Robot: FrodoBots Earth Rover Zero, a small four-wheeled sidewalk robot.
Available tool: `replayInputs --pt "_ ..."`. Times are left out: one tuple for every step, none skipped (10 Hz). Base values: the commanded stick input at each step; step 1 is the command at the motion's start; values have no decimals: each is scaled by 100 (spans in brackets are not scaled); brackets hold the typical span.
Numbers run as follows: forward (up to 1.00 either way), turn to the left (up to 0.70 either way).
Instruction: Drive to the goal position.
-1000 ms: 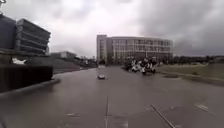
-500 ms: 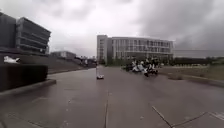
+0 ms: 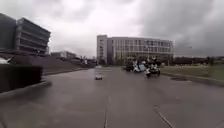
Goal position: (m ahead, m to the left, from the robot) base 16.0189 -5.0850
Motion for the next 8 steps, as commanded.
replayInputs --pt "70 0" --pt "70 0" --pt "70 0" --pt "70 0" --pt "70 0" --pt "70 0" --pt "70 0" --pt "70 0"
